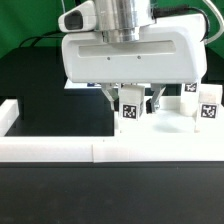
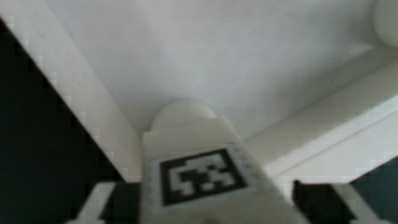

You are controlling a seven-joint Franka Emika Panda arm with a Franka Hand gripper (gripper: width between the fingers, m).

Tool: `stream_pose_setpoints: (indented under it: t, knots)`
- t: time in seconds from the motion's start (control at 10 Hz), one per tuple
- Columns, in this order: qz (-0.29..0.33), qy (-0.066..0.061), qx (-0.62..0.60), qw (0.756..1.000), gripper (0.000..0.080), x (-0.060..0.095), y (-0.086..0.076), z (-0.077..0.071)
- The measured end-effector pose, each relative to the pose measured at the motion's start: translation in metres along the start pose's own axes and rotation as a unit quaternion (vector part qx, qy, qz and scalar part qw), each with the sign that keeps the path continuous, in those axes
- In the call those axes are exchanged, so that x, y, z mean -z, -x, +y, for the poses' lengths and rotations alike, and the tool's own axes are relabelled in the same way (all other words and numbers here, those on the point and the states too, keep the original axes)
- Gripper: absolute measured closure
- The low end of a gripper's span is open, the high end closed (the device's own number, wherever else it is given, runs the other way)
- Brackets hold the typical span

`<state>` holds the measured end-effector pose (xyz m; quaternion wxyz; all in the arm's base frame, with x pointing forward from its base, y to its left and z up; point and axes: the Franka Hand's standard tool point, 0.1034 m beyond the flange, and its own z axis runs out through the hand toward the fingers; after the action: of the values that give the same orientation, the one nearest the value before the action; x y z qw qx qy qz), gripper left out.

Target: Assemble square table

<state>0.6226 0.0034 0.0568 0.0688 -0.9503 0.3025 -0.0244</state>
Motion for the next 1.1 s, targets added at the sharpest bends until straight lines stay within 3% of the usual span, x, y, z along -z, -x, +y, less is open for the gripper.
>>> stream_pose_setpoints:
  t: [0.1,0.3,0.4,0.6,0.8,1.0,1.1]
  knots:
    - [-0.003,0.003,-0.025,1.000,0.0523,-0.0011,0.0018,0.0029]
    - [-0.003,0.003,-0.112,0.994,0.0527,-0.0010,0.0017,0.0024]
    - [-0.009,0.007,-0.203,0.979,0.0527,-0.0008,0.0014,0.0011]
    - [-0.011,0.016,-0.406,0.913,0.0528,-0.0009,0.0029,-0.0012]
    - [-0.016,0.011,-0.599,0.801,0.0528,-0.0021,0.0028,-0.0024]
    - [-0.020,0.005,-0.631,0.775,0.0528,-0.0020,0.0007,0.0003]
    - [-0.020,0.005,-0.632,0.775,0.0527,-0.0019,0.0008,0.0005]
